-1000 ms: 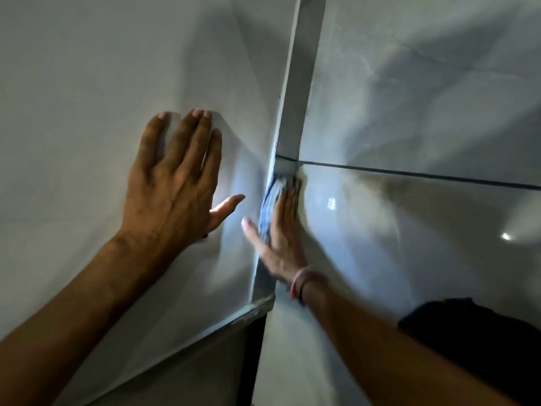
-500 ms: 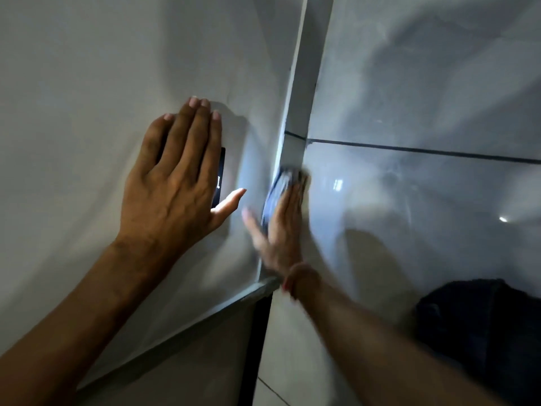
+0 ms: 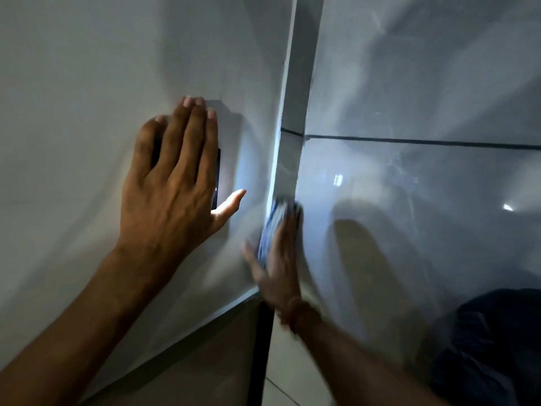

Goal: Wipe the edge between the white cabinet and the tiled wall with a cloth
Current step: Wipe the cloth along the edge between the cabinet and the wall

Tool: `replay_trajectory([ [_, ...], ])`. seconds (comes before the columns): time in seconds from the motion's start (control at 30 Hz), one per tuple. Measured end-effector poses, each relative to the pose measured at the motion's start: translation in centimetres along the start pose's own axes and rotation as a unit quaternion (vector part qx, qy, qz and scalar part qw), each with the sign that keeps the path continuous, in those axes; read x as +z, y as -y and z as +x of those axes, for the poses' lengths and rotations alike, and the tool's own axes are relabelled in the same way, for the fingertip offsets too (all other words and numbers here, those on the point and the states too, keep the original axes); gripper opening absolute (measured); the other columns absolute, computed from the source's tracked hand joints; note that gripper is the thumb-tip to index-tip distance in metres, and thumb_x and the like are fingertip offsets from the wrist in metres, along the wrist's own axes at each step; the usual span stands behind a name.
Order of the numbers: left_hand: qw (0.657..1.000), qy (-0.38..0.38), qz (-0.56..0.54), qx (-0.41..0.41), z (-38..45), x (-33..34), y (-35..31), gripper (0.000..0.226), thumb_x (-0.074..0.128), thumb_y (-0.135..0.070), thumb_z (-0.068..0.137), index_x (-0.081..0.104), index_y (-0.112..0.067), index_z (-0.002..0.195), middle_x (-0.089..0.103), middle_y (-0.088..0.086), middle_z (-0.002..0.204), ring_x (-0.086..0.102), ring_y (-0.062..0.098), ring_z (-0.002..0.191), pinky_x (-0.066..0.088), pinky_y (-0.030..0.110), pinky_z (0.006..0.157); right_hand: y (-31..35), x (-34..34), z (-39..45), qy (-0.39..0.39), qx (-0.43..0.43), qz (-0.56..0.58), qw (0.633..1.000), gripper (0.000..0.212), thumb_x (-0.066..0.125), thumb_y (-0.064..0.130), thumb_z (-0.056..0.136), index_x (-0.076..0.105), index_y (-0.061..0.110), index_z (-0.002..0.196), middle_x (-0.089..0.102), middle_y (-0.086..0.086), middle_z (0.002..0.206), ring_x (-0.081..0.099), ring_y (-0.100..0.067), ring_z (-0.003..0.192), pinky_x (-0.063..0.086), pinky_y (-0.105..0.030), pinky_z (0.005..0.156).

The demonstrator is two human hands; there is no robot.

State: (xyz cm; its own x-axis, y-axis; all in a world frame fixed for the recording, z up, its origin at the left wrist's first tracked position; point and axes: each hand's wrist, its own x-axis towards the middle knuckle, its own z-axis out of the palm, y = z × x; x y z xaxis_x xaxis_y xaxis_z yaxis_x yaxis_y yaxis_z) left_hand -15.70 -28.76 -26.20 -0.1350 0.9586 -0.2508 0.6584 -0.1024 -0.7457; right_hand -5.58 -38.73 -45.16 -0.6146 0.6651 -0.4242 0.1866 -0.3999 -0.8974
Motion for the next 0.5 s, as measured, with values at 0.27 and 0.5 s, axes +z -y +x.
replay_trajectory([
  [0.27,1.000,-0.009,0.003,-0.009,-0.2,0.3,0.0,0.091,0.038,-0.064,0.107,0.026,0.009,0.160,0.032,0.029,0.166,0.029,0.040,0.157,0.028,0.054,0.125,2.6,-2.8,6.1,-0.016,-0.003,0.007,1.000,0.104,0.051,0.065,0.093,0.001,0.009,0.166,-0.003,-0.010,0.176,-0.002,-0.020,0.165,0.005,-0.042,0.135],
  [0.5,1.000,-0.011,-0.013,-0.019,0.2,0.1,-0.2,0.091,0.038,-0.064,0.107,0.025,0.009,0.161,0.031,0.028,0.167,0.028,0.040,0.158,0.027,0.053,0.125,4.9,-4.0,9.8,-0.034,-0.036,-0.059,0.997,0.112,0.039,0.076,0.088,-0.002,0.006,0.165,-0.006,-0.012,0.176,-0.003,-0.021,0.165,0.009,-0.045,0.134],
])
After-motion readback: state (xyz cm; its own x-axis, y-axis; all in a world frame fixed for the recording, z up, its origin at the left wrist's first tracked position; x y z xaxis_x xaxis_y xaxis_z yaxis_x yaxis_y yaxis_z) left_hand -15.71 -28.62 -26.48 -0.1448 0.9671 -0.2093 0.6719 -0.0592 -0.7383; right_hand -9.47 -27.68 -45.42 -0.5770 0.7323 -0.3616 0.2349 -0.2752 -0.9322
